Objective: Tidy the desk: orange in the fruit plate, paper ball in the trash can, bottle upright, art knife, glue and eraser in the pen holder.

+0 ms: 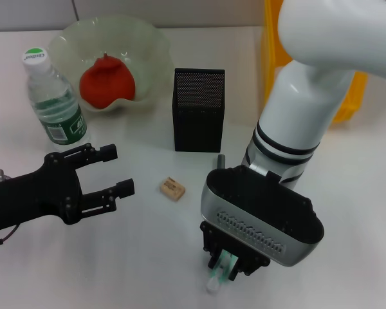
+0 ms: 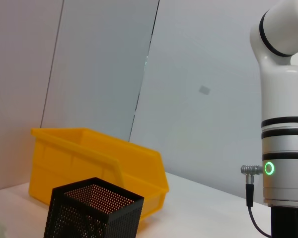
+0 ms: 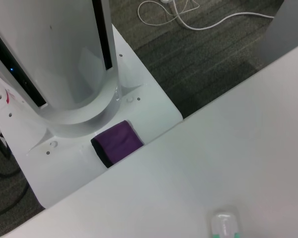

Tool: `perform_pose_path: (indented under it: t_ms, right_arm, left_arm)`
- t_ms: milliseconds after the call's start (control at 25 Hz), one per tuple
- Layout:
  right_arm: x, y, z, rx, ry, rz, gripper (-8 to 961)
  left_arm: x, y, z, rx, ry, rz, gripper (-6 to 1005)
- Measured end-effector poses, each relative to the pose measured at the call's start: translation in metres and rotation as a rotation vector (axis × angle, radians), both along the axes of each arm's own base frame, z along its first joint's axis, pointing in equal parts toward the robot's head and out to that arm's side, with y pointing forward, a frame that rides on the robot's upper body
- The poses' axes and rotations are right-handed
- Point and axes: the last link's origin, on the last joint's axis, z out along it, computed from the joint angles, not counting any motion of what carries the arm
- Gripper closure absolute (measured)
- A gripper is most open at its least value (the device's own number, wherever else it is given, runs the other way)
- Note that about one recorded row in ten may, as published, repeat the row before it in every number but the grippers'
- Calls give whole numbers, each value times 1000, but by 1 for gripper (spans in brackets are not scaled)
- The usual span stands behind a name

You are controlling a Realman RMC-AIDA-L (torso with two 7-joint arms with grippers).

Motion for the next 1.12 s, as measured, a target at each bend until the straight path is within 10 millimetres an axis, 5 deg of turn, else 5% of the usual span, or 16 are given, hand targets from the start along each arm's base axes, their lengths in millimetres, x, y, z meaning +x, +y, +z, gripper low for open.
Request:
perform_pose_path:
  t_ms: [600, 1120]
  right_arm:
    - [1, 1, 0, 6, -2, 3, 653]
    - [2, -1, -1, 5, 2, 7, 768]
  left_arm:
    - [1, -1, 2, 2, -11, -8, 228]
    - [1, -3, 2, 10, -15, -13, 229]
